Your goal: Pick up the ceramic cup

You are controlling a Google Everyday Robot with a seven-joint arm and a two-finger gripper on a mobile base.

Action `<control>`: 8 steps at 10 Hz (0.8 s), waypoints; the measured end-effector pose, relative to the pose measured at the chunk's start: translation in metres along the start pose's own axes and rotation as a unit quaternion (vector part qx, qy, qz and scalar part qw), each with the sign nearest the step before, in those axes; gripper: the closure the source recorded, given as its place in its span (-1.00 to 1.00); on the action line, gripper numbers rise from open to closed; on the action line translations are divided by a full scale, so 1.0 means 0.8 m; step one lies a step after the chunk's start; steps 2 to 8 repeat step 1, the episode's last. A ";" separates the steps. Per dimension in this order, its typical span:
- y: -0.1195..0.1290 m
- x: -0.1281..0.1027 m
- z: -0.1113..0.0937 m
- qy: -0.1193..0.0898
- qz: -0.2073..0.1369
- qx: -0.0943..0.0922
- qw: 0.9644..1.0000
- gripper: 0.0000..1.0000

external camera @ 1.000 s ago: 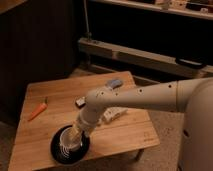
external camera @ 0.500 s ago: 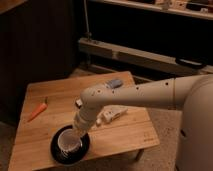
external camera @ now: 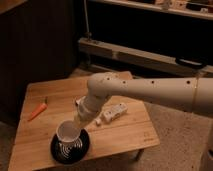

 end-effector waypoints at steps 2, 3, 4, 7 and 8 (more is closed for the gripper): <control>-0.003 -0.001 -0.024 -0.001 0.004 -0.004 1.000 0.82; -0.003 -0.001 -0.024 -0.001 0.004 -0.004 1.000 0.82; -0.003 -0.001 -0.024 -0.001 0.004 -0.004 1.000 0.82; -0.003 -0.001 -0.024 -0.001 0.004 -0.004 1.000 0.82; -0.003 -0.001 -0.024 -0.001 0.004 -0.004 1.000 0.82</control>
